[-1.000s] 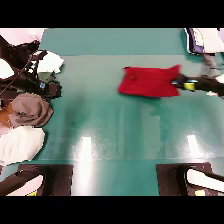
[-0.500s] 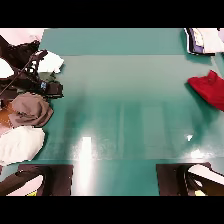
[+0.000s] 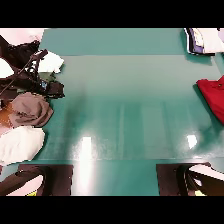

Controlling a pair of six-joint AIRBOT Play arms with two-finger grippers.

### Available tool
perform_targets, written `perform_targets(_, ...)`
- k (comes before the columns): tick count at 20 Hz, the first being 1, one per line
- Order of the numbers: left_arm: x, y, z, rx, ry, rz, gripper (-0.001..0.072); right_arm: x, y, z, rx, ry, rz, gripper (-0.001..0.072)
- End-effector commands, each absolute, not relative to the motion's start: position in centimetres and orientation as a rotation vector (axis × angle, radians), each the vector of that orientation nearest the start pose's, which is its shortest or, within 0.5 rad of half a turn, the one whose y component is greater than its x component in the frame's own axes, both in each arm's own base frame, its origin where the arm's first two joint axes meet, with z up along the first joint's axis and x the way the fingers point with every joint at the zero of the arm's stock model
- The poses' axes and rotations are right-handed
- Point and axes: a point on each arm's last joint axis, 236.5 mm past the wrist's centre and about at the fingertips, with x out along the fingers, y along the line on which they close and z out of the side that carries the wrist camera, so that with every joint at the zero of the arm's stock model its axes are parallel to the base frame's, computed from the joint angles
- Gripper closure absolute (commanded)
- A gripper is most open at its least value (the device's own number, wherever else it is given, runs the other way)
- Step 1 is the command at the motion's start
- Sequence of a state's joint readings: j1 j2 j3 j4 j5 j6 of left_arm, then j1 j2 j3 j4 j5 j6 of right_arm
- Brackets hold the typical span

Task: Fold the shirts.

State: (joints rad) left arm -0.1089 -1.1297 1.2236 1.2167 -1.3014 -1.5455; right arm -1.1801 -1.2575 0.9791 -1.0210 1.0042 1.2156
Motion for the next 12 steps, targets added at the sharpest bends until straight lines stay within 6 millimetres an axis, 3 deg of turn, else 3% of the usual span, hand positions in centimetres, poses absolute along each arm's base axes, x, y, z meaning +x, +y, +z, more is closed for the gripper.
perform_targets(1, 34.6, -11.8, 9.1, -0.204, 1.205, -0.354, 0.0682, 19.9, -27.8, -3.1, 0.912, 1.074, -0.619, 0.0328)
perform_targets(4, 34.6, -11.8, 9.0, -0.197, 1.204, -0.359, 0.0682, 18.8, -25.7, -3.3, 0.985, 1.153, -0.604, 0.0328)
perform_targets(6, 34.6, -11.8, 9.1, -0.197, 1.204, -0.360, 0.0682, 15.3, -25.8, -3.3, 0.954, 1.262, -0.720, 0.0329)
perform_targets(8, 34.7, -11.8, 9.1, -0.197, 1.201, -0.359, 0.0682, 11.6, -27.3, -1.9, 0.872, 1.304, -0.896, 0.0330)
perform_targets(9, 34.8, -11.8, 9.1, -0.198, 1.195, -0.358, 0.0681, 11.5, -27.8, -0.8, 0.851, 1.256, -0.926, 0.0330)
perform_targets(10, 35.2, -11.8, 9.2, -0.201, 1.180, -0.355, 0.0681, 12.6, -28.2, 0.5, 0.849, 1.166, -0.927, 0.0330)
perform_targets(12, 35.7, -11.8, 9.5, -0.205, 1.155, -0.350, 0.0682, 16.9, -27.8, 3.4, 0.897, 0.958, -0.852, 0.0331)
